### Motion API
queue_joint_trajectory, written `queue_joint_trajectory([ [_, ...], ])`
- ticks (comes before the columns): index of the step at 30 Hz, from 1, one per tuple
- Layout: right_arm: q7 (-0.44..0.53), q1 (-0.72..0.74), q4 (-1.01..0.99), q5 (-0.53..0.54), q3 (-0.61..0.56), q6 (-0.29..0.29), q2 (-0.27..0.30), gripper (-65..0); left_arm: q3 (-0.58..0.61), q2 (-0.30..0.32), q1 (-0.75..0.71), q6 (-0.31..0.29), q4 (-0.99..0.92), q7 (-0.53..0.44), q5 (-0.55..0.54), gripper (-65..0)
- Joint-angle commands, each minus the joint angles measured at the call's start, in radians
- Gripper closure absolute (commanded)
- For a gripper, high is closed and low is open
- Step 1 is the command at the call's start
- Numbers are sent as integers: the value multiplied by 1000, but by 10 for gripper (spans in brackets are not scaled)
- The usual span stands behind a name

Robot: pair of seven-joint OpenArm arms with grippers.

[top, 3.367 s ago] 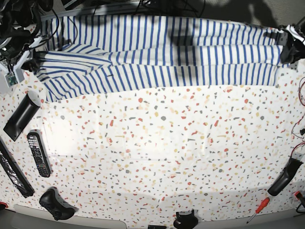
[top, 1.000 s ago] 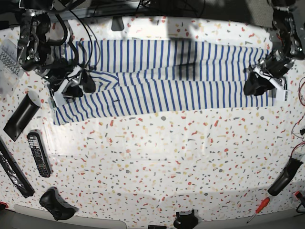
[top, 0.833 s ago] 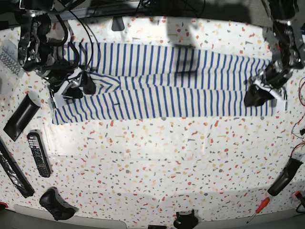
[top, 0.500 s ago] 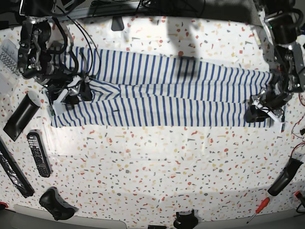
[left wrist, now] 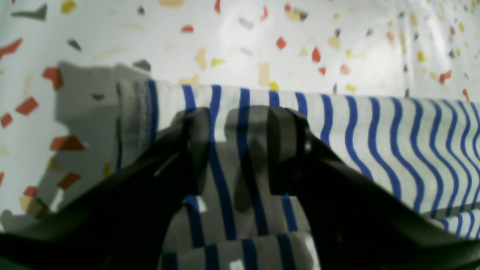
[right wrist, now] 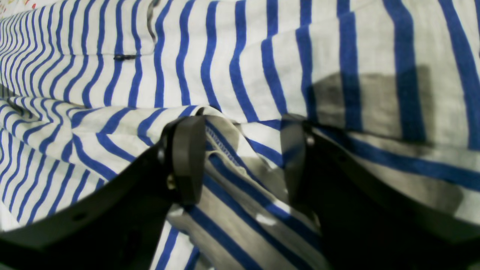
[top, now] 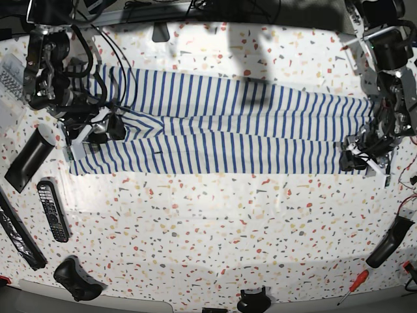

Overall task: Layout the t-shirt on the table in an organized manner, then fold the t-shirt properly
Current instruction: 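Grasp the folded edge and drag the shirt back toward the robot, then release the shirt and move the left gripper to the shirt's end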

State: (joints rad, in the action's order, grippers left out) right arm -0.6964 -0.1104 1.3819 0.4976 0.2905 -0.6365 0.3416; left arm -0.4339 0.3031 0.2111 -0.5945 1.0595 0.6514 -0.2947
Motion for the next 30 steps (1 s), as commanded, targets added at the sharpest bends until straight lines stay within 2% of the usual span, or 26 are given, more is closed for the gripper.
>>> queue_joint_trajectory([
  [1,18,11,14,0,4,-18,5,-312,-3,19,24,1,14,-16,-37,-232],
  [5,45,14,64,7,4,-19,2,-312,-3,48,29,0,36,5,-138,-233],
  [8,55,19,113,31,4,-19,2,-312,-3,77,30,0,68,24,-162,-252],
  [11,54,34,139,103,5,-19,5,-312,-3,106,43,0,92,137,-213,-332],
  [14,52,71,140,185,6,-19,5,-312,-3,134,60,0,95,230,-276,-357],
  [17,-42,129,151,217,6,-26,7,-312,-3,164,57,0,95,261,-293,-357],
  [19,-71,159,175,216,7,-62,8,-312,-3,187,51,0,95,262,-291,-357],
  [21,-89,168,228,203,18,-62,8,-312,-3,216,41,0,95,262,-297,-357],
  [24,-101,151,332,140,52,-62,2,-312,-3,255,13,0,95,291,-422,-357],
  [27,-70,98,433,46,98,-62,-1,-312,-3,275,-20,-2,95,291,-531,-357],
  [30,-62,14,531,17,166,-62,-1,-312,-3,268,-37,-13,95,291,-544,-357],
])
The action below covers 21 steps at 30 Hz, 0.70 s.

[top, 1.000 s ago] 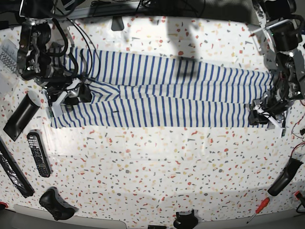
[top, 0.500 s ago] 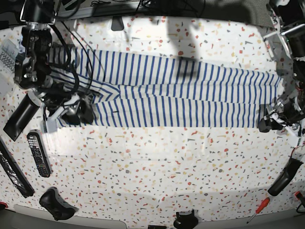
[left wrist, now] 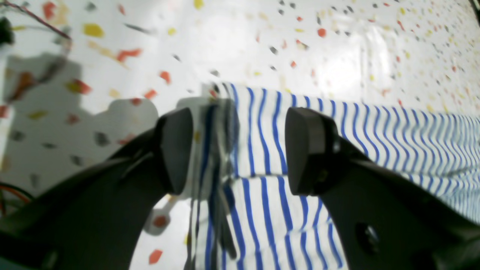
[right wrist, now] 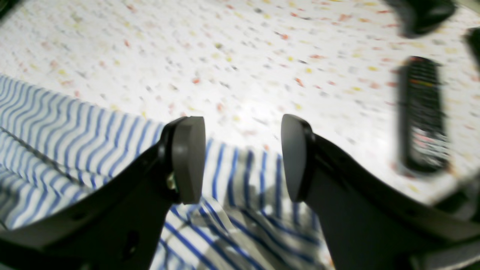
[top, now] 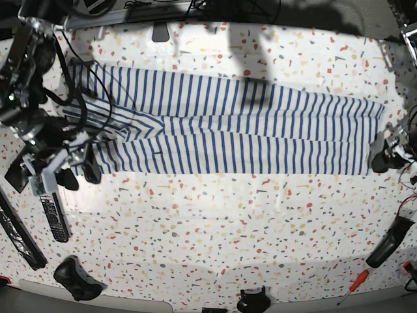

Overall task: Layout the t-shirt on the table in an organized manner, then fold the t-shirt properly
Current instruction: 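Release the shirt and move the left gripper to the shirt's end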

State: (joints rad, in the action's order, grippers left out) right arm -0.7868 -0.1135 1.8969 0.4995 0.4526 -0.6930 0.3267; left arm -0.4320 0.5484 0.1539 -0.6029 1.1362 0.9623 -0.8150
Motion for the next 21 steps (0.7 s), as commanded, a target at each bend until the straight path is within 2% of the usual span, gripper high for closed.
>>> queue_joint_trajectory([
  [1,27,-14,44,16,30,-5,14,-312,-5,19,14,-14,18,-20,-24,-357],
  [6,24,-207,154,17,148,-5,14,-312,-5,-1,-19,-23,18,-35,-24,-357],
  [11,32,-398,213,16,196,-5,14,-312,-5,-7,-24,-23,18,-42,-22,-357],
  [13,31,-478,235,16,197,-5,14,-312,-5,-6,-24,-23,18,-43,16,-357],
  [18,30,-655,313,16,197,-5,14,-312,-5,-5,-27,-14,0,-48,189,-357],
  [21,16,-710,362,16,197,-5,14,-312,-5,7,-26,-10,-70,-70,178,-357],
])
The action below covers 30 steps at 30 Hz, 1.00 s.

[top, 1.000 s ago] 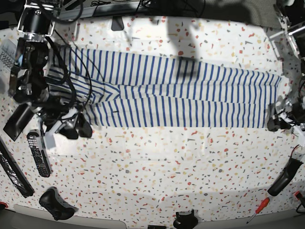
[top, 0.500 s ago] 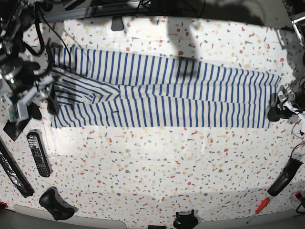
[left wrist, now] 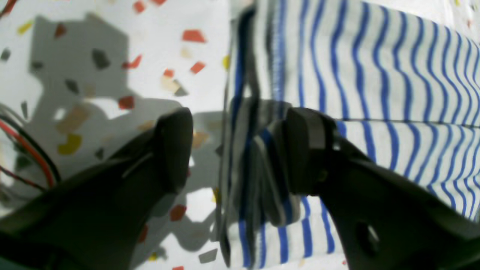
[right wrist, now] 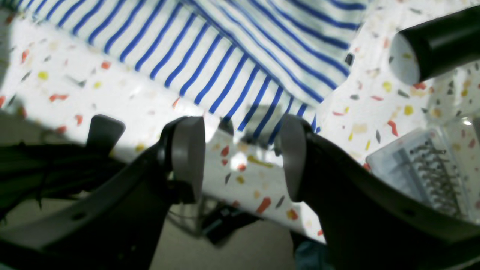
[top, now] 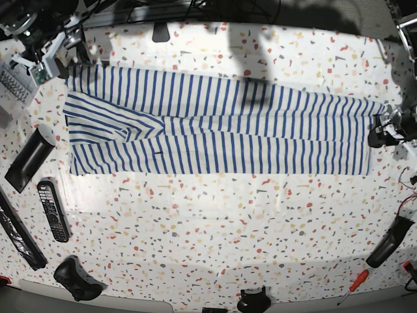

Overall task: Layout the t-shirt on the table in an organized manner, then fold the t-shirt properly
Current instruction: 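Release the shirt and move the left gripper to the shirt's end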

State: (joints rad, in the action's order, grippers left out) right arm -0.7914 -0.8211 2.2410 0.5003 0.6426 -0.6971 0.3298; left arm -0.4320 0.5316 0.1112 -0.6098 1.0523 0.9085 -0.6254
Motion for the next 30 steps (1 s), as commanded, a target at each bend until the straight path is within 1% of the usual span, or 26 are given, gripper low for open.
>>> queue_joint_trajectory([
  [1,14,-11,32,15,7,-1,11,-312,-5,29,19,-4,-18,-15,-36,-357],
  [3,0,-13,56,16,7,-1,11,-312,-5,43,24,-14,-90,2,-86,-357],
  [6,-2,-13,81,16,7,-1,11,-312,-5,71,24,-88,-194,63,-192,-357],
  [9,-3,-13,90,19,7,-1,11,-312,-5,94,24,-88,-273,133,-332,-357],
  [11,-4,-13,90,31,7,-1,11,-312,-5,98,24,-88,-297,180,-381,-357],
  [13,-6,-13,90,34,7,-1,11,-312,-5,95,24,-88,-302,214,-383,-357],
  [15,-6,-13,90,34,7,-1,11,-312,-5,93,21,-88,-302,218,-385,-357],
  [17,-6,-13,90,34,7,-1,11,-312,-5,84,21,-88,-302,235,-425,-357],
  [20,-6,-13,90,34,7,-1,11,-312,-5,50,21,-88,-302,309,-485,-357],
  [23,-6,-13,90,34,7,-1,11,-312,-5,28,21,-88,-302,320,-484,-357],
  [26,-7,-13,90,34,7,-1,11,-312,-5,41,22,-88,-302,303,-484,-357],
  [30,-7,-12,90,34,7,-1,11,-312,-5,60,19,-88,-302,314,-485,-356],
])
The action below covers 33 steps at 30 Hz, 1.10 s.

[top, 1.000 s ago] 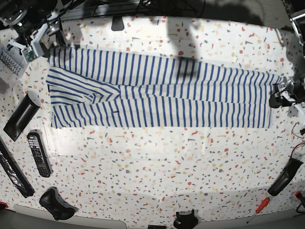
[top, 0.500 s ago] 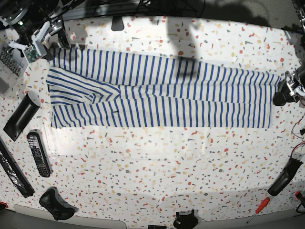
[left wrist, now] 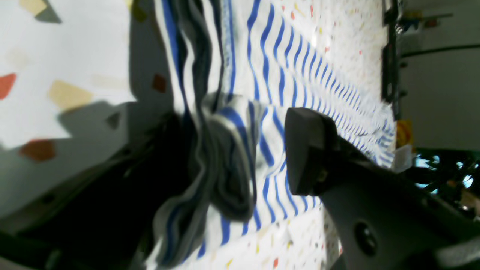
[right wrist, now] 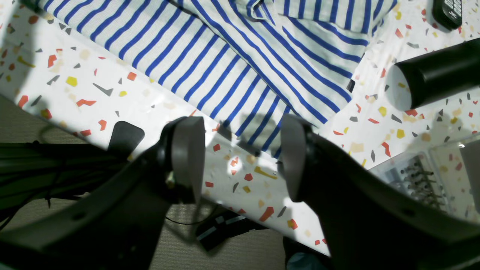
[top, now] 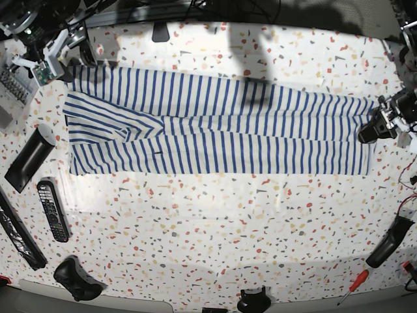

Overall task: Layout the t-shirt on the table in an organized manner, then fold the t-shirt properly
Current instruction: 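Release the shirt and move the left gripper to the shirt's end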

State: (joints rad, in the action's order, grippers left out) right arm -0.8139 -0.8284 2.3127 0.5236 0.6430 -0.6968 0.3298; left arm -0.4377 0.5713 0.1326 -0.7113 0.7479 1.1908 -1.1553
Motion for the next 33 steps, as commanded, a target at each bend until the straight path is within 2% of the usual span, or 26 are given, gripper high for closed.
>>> queue_joint_trajectory([
  [1,16,-2,18,10,6,-1,11,-312,0,20,-3,13,3,34,43,-348],
  [3,16,0,18,11,6,-1,11,-312,0,16,-5,13,3,35,42,-302],
  [7,16,3,18,11,6,-1,11,-312,0,17,-5,13,3,32,-21,-136],
  [8,16,3,18,11,6,-1,11,-312,0,16,-5,13,3,32,-43,-115],
  [11,16,3,18,11,6,-1,11,-312,0,16,-5,13,3,33,-88,-114],
  [17,16,3,18,11,6,-1,11,-312,0,16,-5,13,3,28,-89,-113],
  [18,16,3,18,11,6,-1,11,-312,0,16,-5,13,3,19,-93,-89],
  [19,16,3,18,11,6,-1,11,-312,0,16,-5,13,3,10,-95,-29],
  [20,16,3,18,11,6,-1,11,-312,0,17,-5,13,3,2,-95,0],
  [26,16,3,18,11,6,-1,11,-312,0,17,-3,13,6,-92,-95,0],
  [33,16,3,18,11,6,-1,11,-312,0,16,-3,13,79,-64,-91,0],
])
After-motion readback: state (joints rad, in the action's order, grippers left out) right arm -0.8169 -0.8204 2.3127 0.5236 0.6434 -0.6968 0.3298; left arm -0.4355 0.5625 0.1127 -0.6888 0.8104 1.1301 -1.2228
